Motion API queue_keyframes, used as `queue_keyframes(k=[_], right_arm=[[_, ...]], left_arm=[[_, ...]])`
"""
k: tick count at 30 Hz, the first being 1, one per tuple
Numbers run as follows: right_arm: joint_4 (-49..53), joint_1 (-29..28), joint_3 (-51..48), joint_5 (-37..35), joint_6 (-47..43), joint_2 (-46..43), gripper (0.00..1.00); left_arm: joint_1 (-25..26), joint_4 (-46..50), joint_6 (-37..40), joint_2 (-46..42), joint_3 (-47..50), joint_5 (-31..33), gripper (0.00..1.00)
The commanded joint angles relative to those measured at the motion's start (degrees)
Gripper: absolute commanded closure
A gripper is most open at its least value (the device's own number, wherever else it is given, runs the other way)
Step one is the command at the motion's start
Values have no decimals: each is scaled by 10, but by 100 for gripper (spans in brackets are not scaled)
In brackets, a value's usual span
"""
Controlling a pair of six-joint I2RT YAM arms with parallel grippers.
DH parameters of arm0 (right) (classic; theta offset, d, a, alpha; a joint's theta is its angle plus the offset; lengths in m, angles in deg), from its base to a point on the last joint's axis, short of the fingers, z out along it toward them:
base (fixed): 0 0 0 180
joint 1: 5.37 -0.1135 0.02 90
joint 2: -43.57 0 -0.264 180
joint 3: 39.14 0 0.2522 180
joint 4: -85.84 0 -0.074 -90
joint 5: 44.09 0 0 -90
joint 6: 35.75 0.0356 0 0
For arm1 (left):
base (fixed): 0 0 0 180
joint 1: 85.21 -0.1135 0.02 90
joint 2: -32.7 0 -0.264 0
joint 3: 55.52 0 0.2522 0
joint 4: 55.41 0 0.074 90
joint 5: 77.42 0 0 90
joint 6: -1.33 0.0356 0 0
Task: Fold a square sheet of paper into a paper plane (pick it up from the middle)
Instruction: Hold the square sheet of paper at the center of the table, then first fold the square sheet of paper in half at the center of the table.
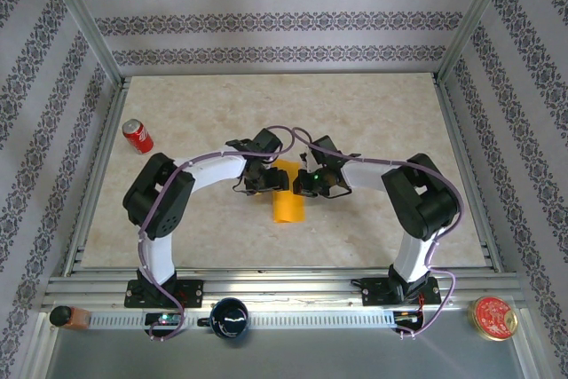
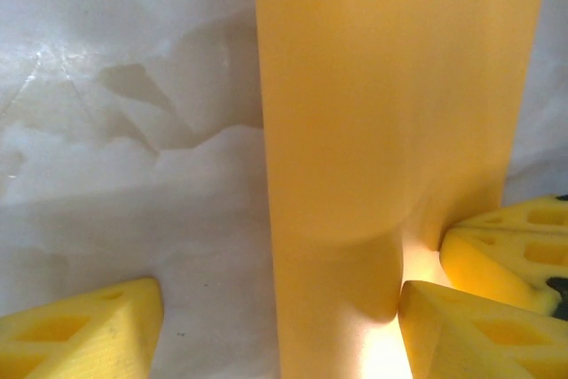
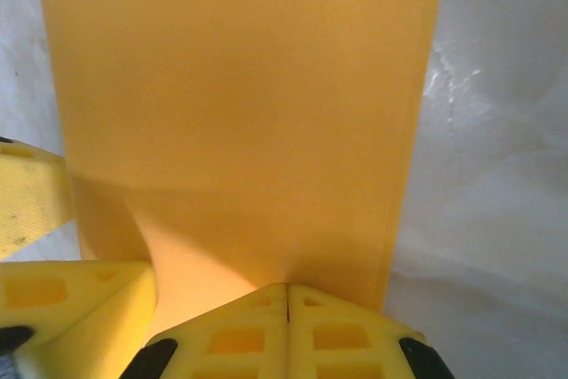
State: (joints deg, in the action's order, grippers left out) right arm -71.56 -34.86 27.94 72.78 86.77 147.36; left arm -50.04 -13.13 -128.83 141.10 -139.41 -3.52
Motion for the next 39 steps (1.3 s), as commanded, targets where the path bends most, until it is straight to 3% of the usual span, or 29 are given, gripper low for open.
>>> queue_keyframes(k=[1, 3, 5, 6, 7, 13, 26, 39], right_arm=[[94, 22, 8, -28, -63, 29, 100], [108, 28, 19, -26, -80, 33, 100], [114, 33, 25, -19, -90, 36, 100], [114, 34, 28, -13, -93, 37, 100], [114, 35, 28, -10, -94, 38, 100], [114, 35, 27, -3, -94, 41, 100], [112, 38, 23, -10, -84, 40, 100], [99, 37, 1, -21, -66, 44, 100]], left_arm=[[-3, -105, -23, -32, 25, -28, 28], [-9, -128, -32, -53, 42, -33, 29], [-15, -163, -42, -71, 64, -50, 38], [-19, -186, -49, -76, 75, -61, 44], [-22, -211, -58, -80, 85, -77, 57], [-28, -324, -92, -69, 112, -152, 100], [-29, -385, -111, -23, 154, -154, 100], [-29, -333, -36, 3, 192, -107, 100]])
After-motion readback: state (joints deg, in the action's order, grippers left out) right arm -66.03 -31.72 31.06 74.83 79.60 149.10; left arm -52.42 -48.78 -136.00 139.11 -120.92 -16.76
